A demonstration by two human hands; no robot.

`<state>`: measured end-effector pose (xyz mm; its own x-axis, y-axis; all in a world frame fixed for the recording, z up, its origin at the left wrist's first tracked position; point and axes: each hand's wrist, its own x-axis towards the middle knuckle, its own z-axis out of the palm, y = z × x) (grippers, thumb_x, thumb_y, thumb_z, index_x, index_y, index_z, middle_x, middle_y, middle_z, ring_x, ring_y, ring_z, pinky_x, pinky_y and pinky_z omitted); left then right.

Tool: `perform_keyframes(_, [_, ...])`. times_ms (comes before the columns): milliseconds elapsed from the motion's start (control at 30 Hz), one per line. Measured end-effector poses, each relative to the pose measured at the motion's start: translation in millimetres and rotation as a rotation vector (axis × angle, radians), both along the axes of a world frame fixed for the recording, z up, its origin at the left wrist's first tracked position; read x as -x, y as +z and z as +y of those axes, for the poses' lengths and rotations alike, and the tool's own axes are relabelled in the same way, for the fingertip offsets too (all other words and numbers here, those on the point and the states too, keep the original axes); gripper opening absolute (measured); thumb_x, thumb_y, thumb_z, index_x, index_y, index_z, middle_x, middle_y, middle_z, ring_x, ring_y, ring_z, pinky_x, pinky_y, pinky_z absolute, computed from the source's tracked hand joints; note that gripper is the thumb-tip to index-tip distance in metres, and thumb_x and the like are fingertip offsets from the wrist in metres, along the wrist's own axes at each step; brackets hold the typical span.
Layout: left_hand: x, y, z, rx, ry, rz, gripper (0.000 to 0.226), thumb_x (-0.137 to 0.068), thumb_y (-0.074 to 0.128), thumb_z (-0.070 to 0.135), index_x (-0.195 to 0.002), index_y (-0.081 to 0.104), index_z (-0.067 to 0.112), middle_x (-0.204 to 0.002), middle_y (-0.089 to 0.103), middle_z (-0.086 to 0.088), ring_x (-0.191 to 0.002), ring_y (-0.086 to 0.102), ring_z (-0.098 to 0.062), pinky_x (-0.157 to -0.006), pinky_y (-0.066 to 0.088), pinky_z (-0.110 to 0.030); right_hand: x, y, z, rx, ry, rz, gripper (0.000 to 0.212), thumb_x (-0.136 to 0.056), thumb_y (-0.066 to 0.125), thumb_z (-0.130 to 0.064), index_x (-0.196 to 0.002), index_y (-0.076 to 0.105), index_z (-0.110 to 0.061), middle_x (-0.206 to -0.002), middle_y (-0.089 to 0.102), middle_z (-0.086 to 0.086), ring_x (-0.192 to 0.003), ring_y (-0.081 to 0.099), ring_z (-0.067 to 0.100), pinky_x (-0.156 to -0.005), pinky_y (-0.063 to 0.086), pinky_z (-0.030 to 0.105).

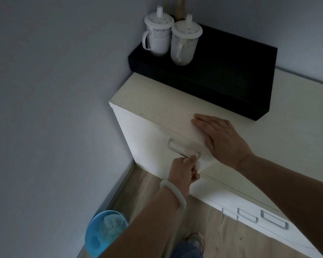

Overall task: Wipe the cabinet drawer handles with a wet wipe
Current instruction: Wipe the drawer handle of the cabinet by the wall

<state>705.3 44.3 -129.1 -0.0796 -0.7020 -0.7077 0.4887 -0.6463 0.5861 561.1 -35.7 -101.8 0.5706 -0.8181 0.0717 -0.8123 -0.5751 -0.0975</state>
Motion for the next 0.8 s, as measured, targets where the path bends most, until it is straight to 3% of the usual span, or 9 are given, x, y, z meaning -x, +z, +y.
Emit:
perform_keyframes(100, [-22, -1, -9, 0.038, 0.059, -0.046, 0.019, -0.096, 0.055, 0.008, -0.078, 0.053, 0.008, -0.056, 0.039, 0.002, -0.046, 0.034, -0.008, -0.051, 0.037, -0.022, -1, 1, -1, 0.003, 0.005, -0.004, 0.054, -0.094, 0.029, -0.027, -0.147, 0.035, -0.022, -0.153, 0.035, -0.005, -0.138, 0.035, 0.016, -0.114, 0.025, 0.035])
perform_keyframes(233, [-35, -2, -17, 0.054, 0.180, -0.115, 0.031, -0.097, 0.053, 0.010, -0.067, 0.047, 0.011, -0.055, 0.037, 0.001, -0.047, 0.033, -0.010, -0.048, 0.035, -0.023, -1, 1, 0, -0.002, 0.000, -0.009, 0.054, -0.095, 0.027, -0.028, -0.147, 0.035, -0.022, -0.153, 0.035, -0.005, -0.138, 0.034, 0.015, -0.114, 0.022, 0.032])
perform_keyframes(433, [-2, -1, -1, 0.035, -0.062, -0.083, 0.017, -0.097, 0.053, 0.010, -0.080, 0.051, 0.009, -0.054, 0.039, 0.004, -0.044, 0.034, -0.007, -0.049, 0.039, -0.021, 1, 1, -1, -0.009, 0.006, -0.002, 0.053, -0.095, 0.030, -0.027, -0.148, 0.034, -0.023, -0.154, 0.034, -0.005, -0.139, 0.033, 0.015, -0.115, 0.023, 0.033])
perform_keyframes(633, [-63, -8, -25, 0.083, 0.155, -0.200, 0.038, -0.097, 0.057, 0.015, -0.061, 0.042, 0.015, -0.053, 0.037, 0.003, -0.047, 0.033, -0.011, -0.052, 0.041, -0.024, -1, 2, -1, -0.017, 0.003, -0.001, 0.055, -0.094, 0.027, -0.028, -0.148, 0.034, -0.023, -0.153, 0.034, -0.006, -0.138, 0.034, 0.014, -0.114, 0.025, 0.034])
perform_keyframes(700, [-59, -7, -33, 0.095, 0.125, -0.288, 0.033, -0.098, 0.054, 0.017, -0.066, 0.046, 0.013, -0.057, 0.039, 0.002, -0.050, 0.036, -0.012, -0.053, 0.041, -0.026, -2, 2, 0, -0.020, -0.007, 0.006, 0.055, -0.094, 0.025, -0.029, -0.148, 0.034, -0.024, -0.154, 0.034, -0.006, -0.138, 0.034, 0.014, -0.114, 0.025, 0.034])
perform_keyframes(800, [-41, -8, -35, 0.154, 0.034, -0.647, 0.025, -0.104, 0.042, 0.025, -0.090, 0.053, 0.007, -0.069, 0.047, 0.001, -0.062, 0.045, -0.016, -0.059, 0.042, -0.028, -2, 2, 0, -0.012, -0.003, 0.007, 0.055, -0.094, 0.026, -0.029, -0.148, 0.034, -0.023, -0.154, 0.034, -0.005, -0.138, 0.034, 0.015, -0.114, 0.024, 0.034])
